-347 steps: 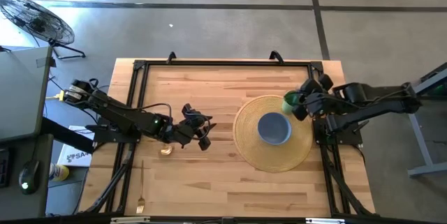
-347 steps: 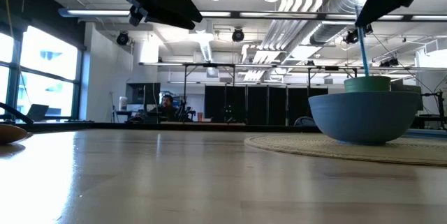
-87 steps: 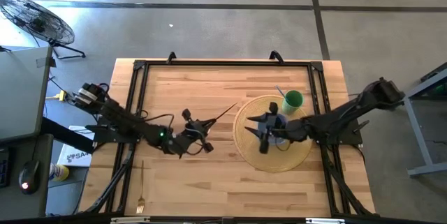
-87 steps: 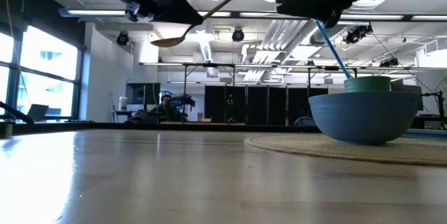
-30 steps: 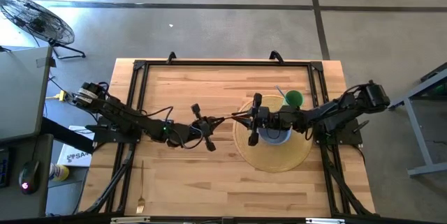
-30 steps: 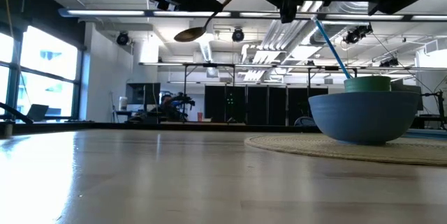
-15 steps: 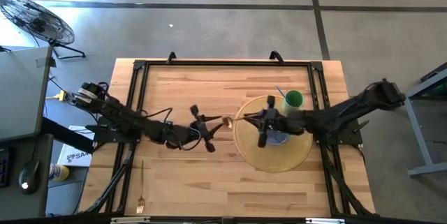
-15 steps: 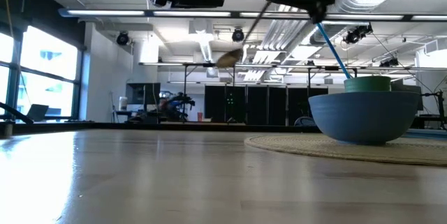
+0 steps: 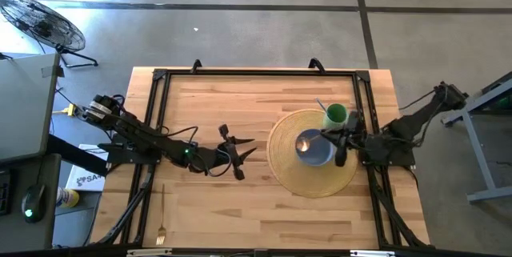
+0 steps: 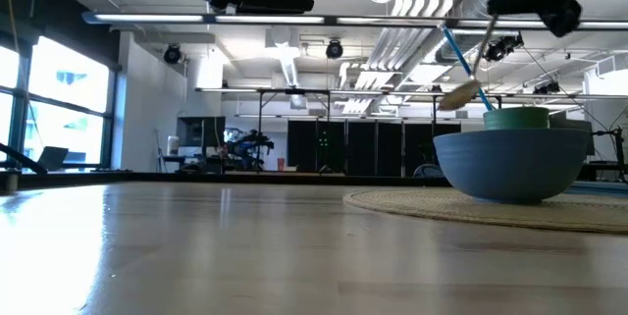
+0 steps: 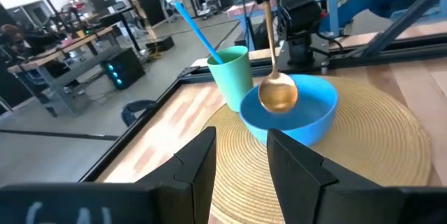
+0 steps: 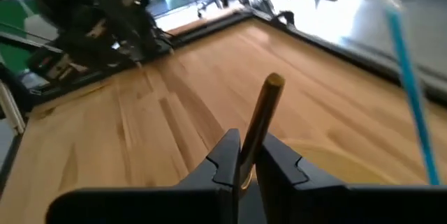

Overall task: Pick & Place Utensil
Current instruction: Put the gold spoon into the violet bowl

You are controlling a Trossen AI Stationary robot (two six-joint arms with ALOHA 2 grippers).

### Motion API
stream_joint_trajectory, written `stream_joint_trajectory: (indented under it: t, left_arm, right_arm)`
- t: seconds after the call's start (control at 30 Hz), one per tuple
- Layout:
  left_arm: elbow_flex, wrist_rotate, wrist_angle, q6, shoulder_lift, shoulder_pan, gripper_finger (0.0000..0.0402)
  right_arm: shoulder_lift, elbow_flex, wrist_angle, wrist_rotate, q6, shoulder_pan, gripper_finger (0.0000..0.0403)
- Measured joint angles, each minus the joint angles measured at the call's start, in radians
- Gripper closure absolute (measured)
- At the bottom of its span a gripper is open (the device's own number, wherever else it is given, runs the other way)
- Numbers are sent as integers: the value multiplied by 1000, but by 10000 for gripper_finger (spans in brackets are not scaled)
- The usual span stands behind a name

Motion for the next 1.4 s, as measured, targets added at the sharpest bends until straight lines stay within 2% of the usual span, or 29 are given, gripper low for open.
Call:
stream_joint_trajectory:
  t: [0.13, 0.23, 0.47, 0.67, 0.9, 1.4]
  left_arm:
    - [0, 1, -12, -4, 0, 0, 277]
    - [0, 0, -15, -5, 0, 0, 277]
    - [0, 1, -15, -6, 0, 0, 277]
    - [0, 0, -15, -6, 1, 0, 277]
    - [0, 0, -15, -6, 1, 0, 277]
    - [0, 0, -15, -23, 2, 0, 277]
  right_arm:
    - [-55, 0, -198, 7, 165, 28, 371]
    - [-58, 0, -280, -7, 248, 29, 376]
    - [-4, -7, -299, 15, 434, 29, 375]
    - [26, -76, -289, -20, 570, 29, 374]
    - [27, -138, -142, -14, 498, 28, 372]
    - [28, -150, -154, -4, 459, 29, 369]
